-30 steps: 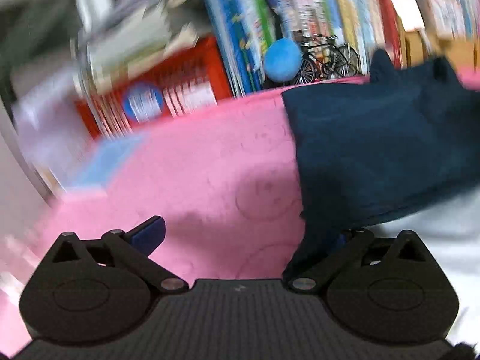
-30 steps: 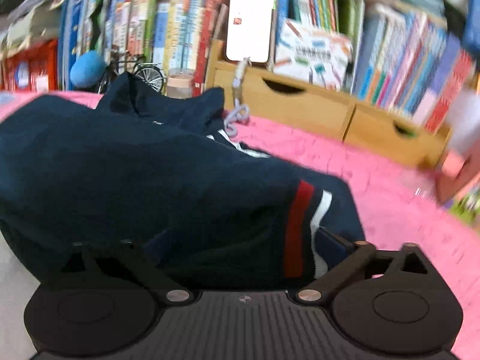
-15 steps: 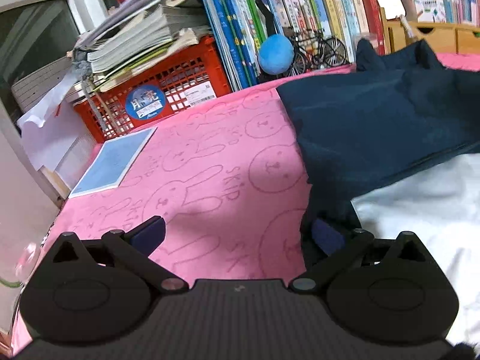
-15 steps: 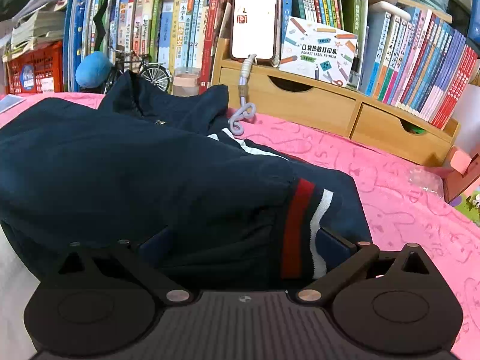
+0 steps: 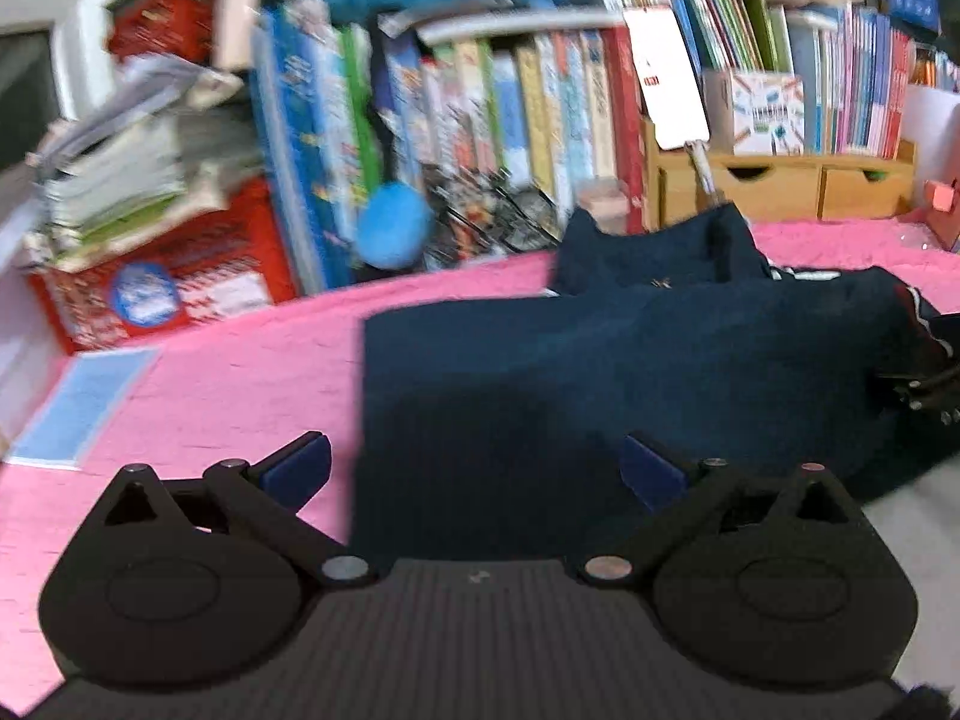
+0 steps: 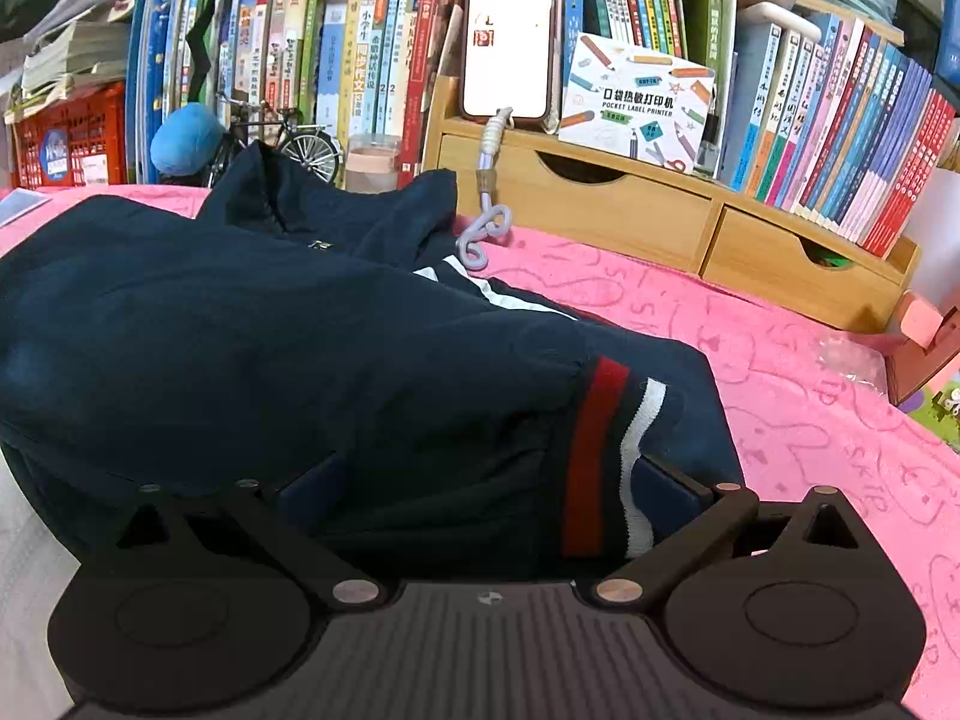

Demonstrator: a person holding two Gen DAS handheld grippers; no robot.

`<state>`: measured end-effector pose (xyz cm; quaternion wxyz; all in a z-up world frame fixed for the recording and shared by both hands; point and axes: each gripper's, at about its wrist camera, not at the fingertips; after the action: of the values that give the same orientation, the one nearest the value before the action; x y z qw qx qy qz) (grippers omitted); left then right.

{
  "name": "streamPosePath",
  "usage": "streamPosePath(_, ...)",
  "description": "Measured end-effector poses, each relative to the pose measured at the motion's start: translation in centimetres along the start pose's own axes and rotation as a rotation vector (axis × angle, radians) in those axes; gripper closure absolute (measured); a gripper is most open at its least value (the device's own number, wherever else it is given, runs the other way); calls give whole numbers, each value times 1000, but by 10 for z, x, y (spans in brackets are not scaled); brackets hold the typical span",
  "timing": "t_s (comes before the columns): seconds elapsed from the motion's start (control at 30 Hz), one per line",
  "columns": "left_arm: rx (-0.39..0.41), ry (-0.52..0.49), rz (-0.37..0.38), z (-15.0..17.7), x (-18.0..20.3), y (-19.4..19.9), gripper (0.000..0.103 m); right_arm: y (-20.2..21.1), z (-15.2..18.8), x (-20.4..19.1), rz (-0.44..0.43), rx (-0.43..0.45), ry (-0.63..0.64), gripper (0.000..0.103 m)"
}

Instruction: Fold clothes

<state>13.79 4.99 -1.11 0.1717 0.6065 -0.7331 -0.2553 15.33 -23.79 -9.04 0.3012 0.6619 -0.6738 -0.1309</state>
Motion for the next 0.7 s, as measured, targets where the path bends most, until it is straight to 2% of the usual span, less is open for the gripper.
streamPosePath(0.17,-80,-56,-40,7,15,-47,0,-1,0,1,-2,-2,-2,0)
streamPosePath(0.2,-58,-47,-28,11,12,-48,0,-1,0,1,-5,-4,-4,0)
streamPosePath(0.4,-65,-18,8,15,-4,-45,0,-3,0,5,-25,-18,-26,0)
streamPosePath(0.57,-68,23,-23,19,-7,-11,0,1,0,6,-10,-15,-33,0)
streamPosePath(0.63,-36,-51,-44,27,-4,17,0,16,3,6,25,-8,-34,0)
streamPosePath(0.7,12,-140,-46,41,-1,52,0,41,11,11,-42,14,-59,0)
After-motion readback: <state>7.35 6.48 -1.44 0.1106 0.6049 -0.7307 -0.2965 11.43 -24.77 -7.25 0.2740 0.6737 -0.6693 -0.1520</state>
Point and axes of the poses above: each gripper's, at about its wrist camera, not at the fingertips, and y roughly against the way its jaws point, x to its right, z to its underside, and after that the axes turned 8 degrees about z, right-handed
